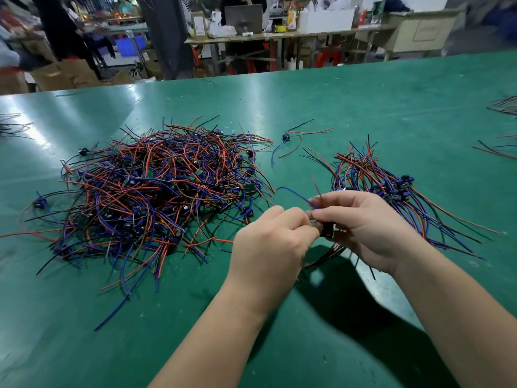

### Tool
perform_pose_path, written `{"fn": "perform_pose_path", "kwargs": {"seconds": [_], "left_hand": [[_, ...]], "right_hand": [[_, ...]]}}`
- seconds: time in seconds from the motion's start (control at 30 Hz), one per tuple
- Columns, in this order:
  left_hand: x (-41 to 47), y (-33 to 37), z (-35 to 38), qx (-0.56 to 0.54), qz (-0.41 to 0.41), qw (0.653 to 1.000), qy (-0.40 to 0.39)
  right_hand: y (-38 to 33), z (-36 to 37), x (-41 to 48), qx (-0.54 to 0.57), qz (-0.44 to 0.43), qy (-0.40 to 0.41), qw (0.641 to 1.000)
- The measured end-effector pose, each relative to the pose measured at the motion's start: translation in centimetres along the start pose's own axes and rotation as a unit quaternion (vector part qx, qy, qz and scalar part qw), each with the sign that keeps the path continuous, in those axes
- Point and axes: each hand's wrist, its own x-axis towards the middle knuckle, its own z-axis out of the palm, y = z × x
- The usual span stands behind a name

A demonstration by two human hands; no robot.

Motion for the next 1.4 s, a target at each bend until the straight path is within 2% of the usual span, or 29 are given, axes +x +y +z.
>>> {"fn": "perform_pose_path", "kwargs": {"seconds": [0.1,0.17,0.3,0.43,0.5,0.57,0.7,0.77,0.9,1.07,1.2,1.4], "left_hand": [[0.0,-0.2,-0.2,-0.037,-0.058,0.998,-0.007],[0.0,-0.3,-0.2,-0.07,-0.108,0.992,-0.017],[0.0,-0.3,-0.2,-0.076,-0.139,0.987,-0.021],[0.0,0.3,-0.4,-0.094,-0.172,0.979,-0.062],[0.0,0.6,-0.4,-0.134,-0.222,0.961,-0.092],[0.1,0.3,0.0,-0.213,-0.264,0.937,-0.087],[0.4,-0.1,0.6,-0.419,-0.323,0.844,-0.087],[0.4,-0.2,0.6,-0.468,-0.343,0.81,-0.084],[0.2,-0.5,1.0,-0.439,-0.344,0.822,-0.112],[0.4,-0.1,0.8,-0.469,-0.357,0.801,-0.108],[0.8,0.1,0.3,-0.53,-0.383,0.747,-0.122],[0.9,0.2,-0.5,-0.572,-0.389,0.68,-0.241]], "right_hand": [[-0.4,-0.7,0.2,-0.035,-0.049,0.047,0.997],[-0.5,-1.1,0.4,-0.005,-0.064,0.057,0.996],[-0.5,-1.2,0.6,0.087,-0.035,0.021,0.995],[-0.3,-1.1,0.6,0.099,-0.024,-0.002,0.995],[-0.3,-1.0,0.6,0.097,-0.028,-0.01,0.995],[-0.3,-0.9,0.5,0.105,-0.042,-0.024,0.993],[-0.2,-0.8,0.5,0.085,-0.042,-0.034,0.995],[-0.2,-0.8,0.2,0.041,-0.019,-0.056,0.997],[0.1,-0.4,-0.4,-0.04,-0.004,-0.135,0.99],[0.0,-0.7,0.1,-0.009,0.001,-0.073,0.997],[-0.4,-0.9,0.2,0.019,-0.01,-0.027,0.999],[-2.0,-3.2,0.9,0.135,-0.074,0.115,0.981]]}}
